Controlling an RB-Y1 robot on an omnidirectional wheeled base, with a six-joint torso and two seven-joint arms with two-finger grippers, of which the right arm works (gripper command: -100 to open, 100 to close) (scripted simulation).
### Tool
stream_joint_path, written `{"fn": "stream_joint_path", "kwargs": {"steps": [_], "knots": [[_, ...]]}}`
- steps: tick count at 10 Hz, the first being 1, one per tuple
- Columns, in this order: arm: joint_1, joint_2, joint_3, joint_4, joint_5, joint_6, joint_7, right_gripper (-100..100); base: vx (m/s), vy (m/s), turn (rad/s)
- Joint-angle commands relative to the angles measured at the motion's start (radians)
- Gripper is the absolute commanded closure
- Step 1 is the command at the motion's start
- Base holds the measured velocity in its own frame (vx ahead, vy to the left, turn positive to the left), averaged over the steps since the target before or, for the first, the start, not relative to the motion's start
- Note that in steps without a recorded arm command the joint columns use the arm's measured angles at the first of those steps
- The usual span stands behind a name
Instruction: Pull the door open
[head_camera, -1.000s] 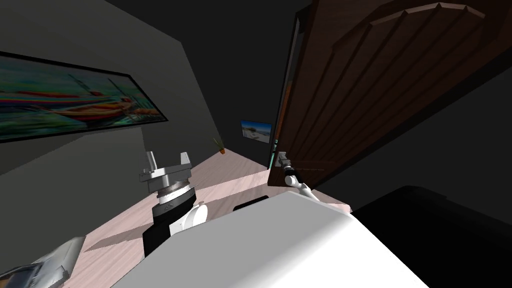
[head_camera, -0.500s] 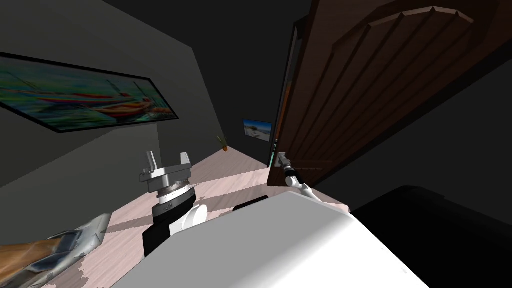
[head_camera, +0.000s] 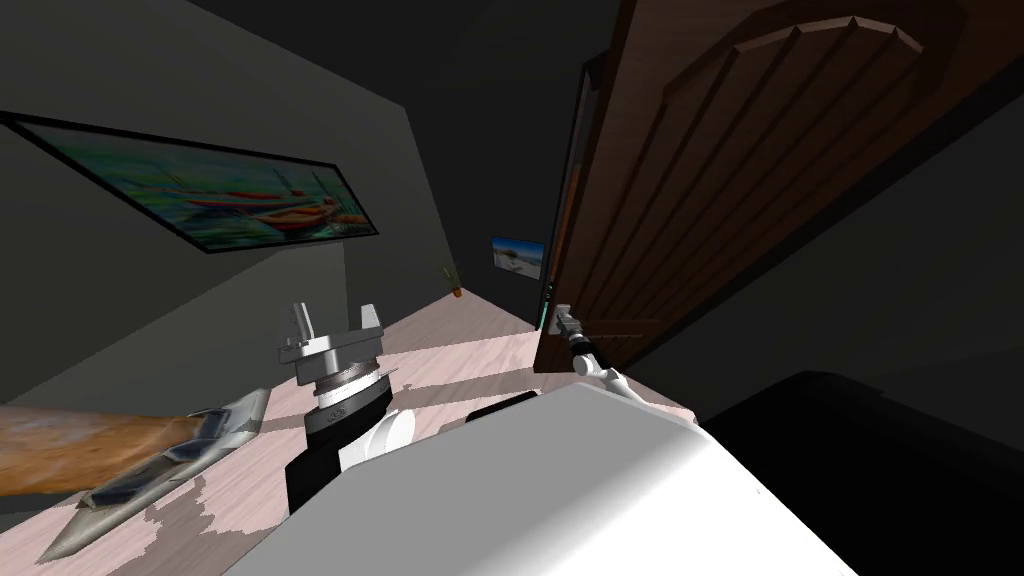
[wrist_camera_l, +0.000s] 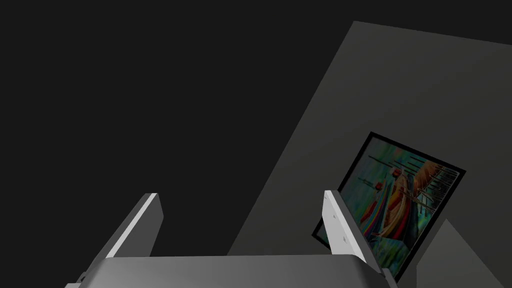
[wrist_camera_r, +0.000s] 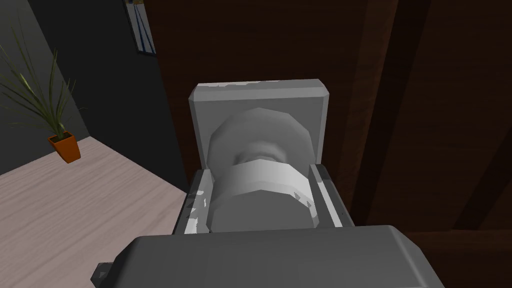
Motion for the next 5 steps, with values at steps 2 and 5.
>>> {"fn": "stream_joint_path", "kwargs": {"steps": [2,5], "knots": [[0.008,-0.022,0.022,-0.01,0.003,-0.012,-0.023,100,-0.196,-0.04,0.116],[0.019,-0.036,0.035,-0.012,0.005,-0.017,-0.035,100,-0.125,-0.038,0.081]]}}
